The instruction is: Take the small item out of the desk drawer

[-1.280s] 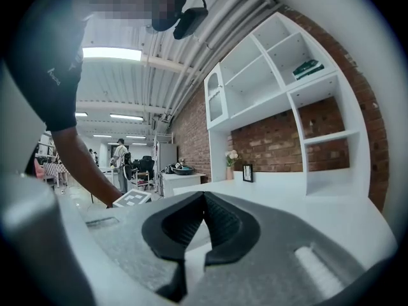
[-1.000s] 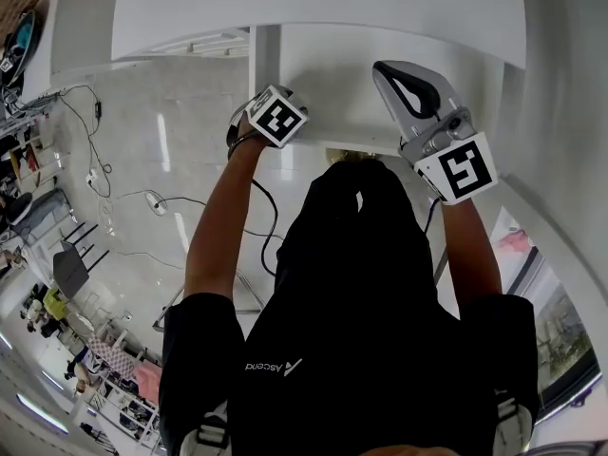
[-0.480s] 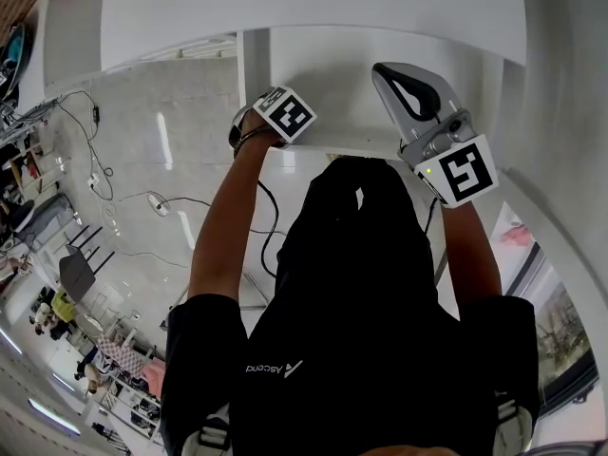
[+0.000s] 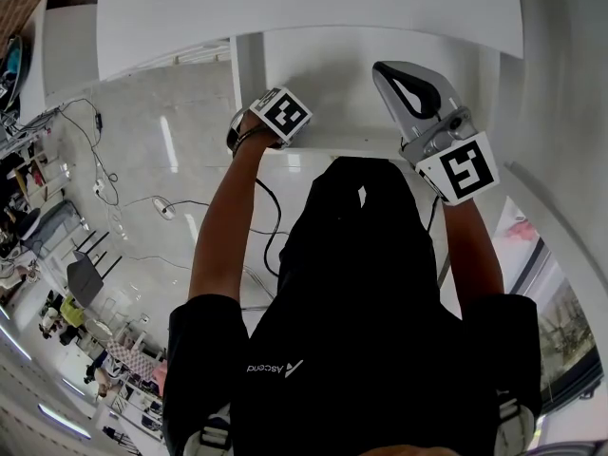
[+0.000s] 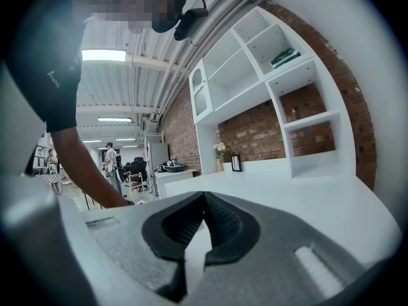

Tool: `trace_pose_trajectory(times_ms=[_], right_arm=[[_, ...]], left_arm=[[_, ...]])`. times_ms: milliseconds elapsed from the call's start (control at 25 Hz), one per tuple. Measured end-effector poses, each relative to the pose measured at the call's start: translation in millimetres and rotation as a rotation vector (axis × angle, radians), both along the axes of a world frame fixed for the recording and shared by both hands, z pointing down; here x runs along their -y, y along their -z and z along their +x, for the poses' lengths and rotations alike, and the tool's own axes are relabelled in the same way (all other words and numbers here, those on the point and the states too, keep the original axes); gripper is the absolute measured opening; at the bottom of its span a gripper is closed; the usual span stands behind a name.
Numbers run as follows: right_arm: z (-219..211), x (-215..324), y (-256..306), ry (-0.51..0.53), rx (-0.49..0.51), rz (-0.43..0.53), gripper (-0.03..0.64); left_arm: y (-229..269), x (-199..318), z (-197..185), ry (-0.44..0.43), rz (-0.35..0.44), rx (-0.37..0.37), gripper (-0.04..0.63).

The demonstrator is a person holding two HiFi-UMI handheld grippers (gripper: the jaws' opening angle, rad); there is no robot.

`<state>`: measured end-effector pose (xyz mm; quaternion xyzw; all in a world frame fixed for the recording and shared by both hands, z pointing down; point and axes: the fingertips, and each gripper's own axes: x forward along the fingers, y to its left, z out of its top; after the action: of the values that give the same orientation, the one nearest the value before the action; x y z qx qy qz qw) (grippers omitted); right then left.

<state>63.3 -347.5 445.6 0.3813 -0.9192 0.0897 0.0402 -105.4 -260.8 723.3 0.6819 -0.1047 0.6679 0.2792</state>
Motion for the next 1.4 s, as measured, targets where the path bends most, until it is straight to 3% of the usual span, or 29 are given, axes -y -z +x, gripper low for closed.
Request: trace_pose_trajectory(times_ms=[200,480,640,880,1040,1400], right_arm=[[-11,-5,6,0.009,-0.006,0.018,0.000],[-13,-21,30,0.026,-0.002,0.049,0.000],[-17,-31,50,0.031,0.008,0.098,0.000],[-29,-51,86,0.032,0.027,0.146,0.000],[-38,-65,110,0.040,0.041,0.186,0.000],[-55,-98,154,0.048,0.049,0.274,0.000]], left_arm=[[19,6,-4,0.046,0.065,-0.067,0.175],[92,25,23,0.145,0.295,-0.274,0.175],[157,32,36,0.208,0.472,-0.446,0.175],[271,32,43,0.339,0.744,-0.776,0.175],[336,20,38,0.379,0.920,-0.938,0.175],[425,-10,21,0.436,1.147,-1.114,0.175]])
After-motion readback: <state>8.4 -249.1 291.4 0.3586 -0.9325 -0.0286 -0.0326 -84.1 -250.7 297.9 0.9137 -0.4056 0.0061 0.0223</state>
